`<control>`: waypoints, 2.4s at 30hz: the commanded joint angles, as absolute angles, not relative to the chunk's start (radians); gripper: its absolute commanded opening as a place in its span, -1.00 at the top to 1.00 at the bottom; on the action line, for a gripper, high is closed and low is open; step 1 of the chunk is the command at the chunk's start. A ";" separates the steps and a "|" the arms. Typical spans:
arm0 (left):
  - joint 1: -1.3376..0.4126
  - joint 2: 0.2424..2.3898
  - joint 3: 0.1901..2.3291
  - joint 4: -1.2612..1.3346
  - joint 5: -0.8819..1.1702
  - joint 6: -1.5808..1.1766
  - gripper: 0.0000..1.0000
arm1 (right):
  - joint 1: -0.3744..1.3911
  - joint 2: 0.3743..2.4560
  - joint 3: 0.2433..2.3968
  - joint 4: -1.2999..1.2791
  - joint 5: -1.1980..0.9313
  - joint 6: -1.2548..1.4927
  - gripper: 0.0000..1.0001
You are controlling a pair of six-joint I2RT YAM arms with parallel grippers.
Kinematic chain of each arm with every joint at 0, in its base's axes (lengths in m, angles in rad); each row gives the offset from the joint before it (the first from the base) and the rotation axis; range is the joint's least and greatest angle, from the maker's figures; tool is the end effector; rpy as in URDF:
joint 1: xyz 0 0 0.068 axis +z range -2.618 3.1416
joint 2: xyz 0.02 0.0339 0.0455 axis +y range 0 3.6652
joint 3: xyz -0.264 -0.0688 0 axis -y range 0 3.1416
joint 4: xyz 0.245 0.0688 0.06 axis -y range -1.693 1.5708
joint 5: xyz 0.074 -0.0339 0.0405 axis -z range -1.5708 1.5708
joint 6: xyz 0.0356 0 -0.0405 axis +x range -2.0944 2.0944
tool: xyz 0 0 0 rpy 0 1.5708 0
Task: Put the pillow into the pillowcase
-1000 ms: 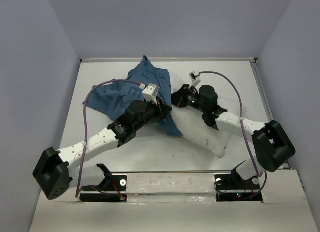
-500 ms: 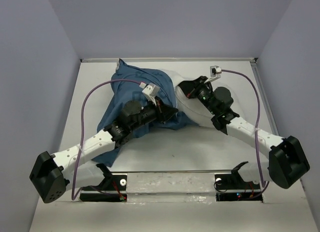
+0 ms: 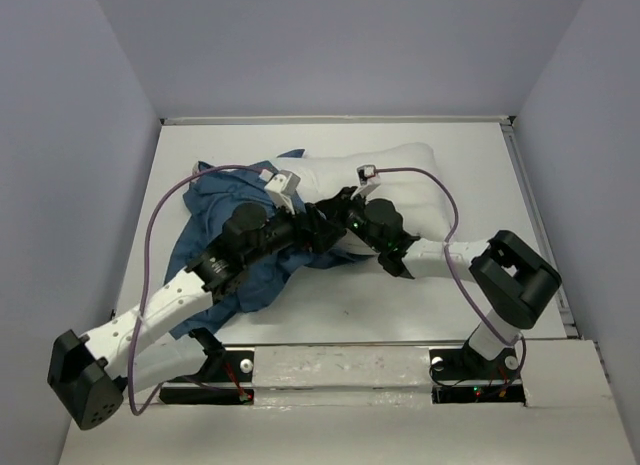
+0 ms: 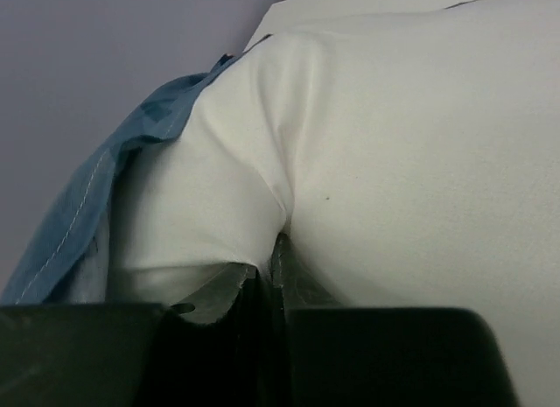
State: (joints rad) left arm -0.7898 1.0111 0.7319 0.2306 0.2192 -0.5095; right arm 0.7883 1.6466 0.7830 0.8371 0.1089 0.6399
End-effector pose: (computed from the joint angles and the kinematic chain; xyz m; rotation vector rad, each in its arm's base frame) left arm 0.1638 -0.1763 0.3221 0.4242 1.6995 -1.1565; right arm 0.2524 0.2484 0.2266 -0.0359 1.6939 1.0094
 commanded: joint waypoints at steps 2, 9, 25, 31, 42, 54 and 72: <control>-0.661 0.877 0.831 0.060 0.086 -0.496 -0.79 | 0.825 1.611 0.808 0.700 0.146 0.571 0.18; -0.525 1.006 0.965 -0.022 -0.121 -0.439 -0.74 | 0.825 1.306 0.805 0.191 0.146 0.397 -0.67; -0.436 1.539 1.322 -0.158 -0.339 -0.281 -0.64 | 0.307 1.391 1.045 -0.152 0.015 0.368 -0.91; -0.434 1.537 1.276 -0.114 -0.171 -0.278 -0.58 | 0.604 1.312 0.801 0.035 -0.197 0.439 0.93; -0.442 1.459 1.448 -0.113 0.014 -0.189 -0.53 | 0.841 0.828 0.592 -0.184 -0.113 0.538 1.00; -0.390 1.448 1.369 -0.509 -0.425 -0.123 -0.51 | 0.841 0.906 0.942 -0.269 0.025 0.217 -0.90; -0.520 1.679 1.405 -0.322 -0.100 -0.164 1.00 | 0.804 1.398 1.033 -0.022 -0.234 0.199 0.61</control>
State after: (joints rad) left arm -0.3897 1.6272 1.2530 -0.4755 -0.2642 -0.1406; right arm 0.8082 1.4990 1.1034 -0.1326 -0.2939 0.1501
